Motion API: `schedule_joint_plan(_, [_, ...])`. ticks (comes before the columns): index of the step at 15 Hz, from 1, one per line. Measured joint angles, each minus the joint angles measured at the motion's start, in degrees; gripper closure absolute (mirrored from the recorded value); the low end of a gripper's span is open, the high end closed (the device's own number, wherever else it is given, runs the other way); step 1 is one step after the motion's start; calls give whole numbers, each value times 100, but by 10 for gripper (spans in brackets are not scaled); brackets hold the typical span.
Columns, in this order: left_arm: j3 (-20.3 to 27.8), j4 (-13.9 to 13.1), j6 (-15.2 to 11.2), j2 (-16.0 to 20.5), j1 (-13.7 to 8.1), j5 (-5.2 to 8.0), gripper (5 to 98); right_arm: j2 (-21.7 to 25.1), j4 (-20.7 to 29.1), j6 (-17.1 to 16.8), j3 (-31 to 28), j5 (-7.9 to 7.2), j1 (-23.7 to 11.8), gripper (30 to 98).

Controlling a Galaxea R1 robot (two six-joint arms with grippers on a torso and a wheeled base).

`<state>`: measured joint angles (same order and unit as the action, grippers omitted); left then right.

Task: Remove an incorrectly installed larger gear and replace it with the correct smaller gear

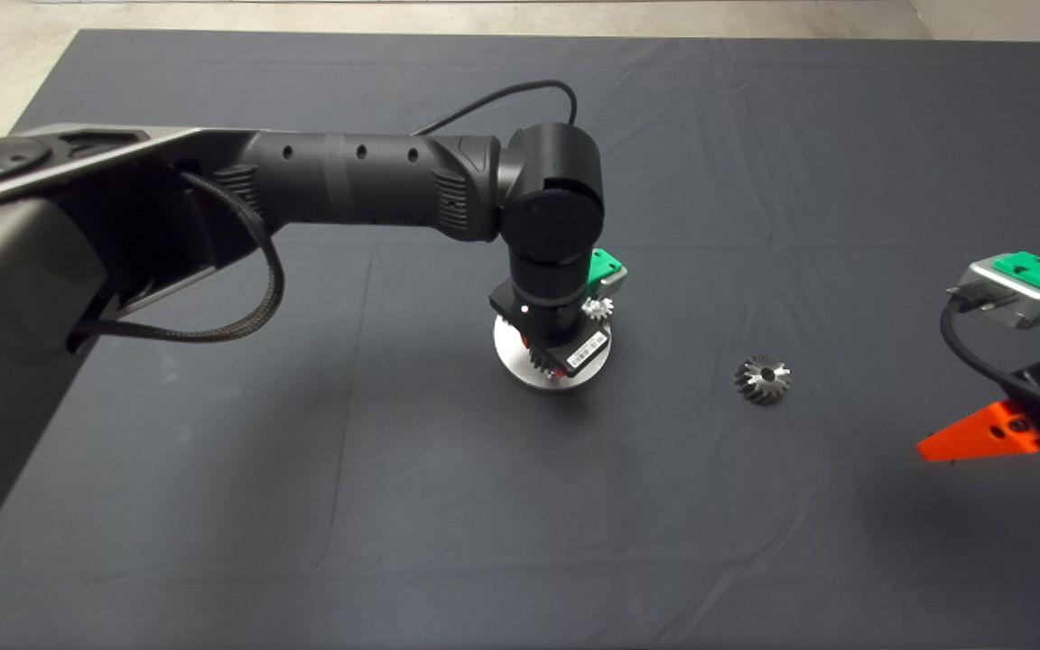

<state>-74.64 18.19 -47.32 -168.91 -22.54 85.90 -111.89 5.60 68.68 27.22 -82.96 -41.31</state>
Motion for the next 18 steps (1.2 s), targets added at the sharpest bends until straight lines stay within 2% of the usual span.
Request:
schedule_joint_plan(8, [0, 0, 0, 0, 5, -1, 689, 0, 0, 0, 0, 0, 0, 504])
schedule_joint_plan(18, [0, 0, -5, 0, 127, -32, 689, 0, 0, 0, 0, 0, 0, 504])
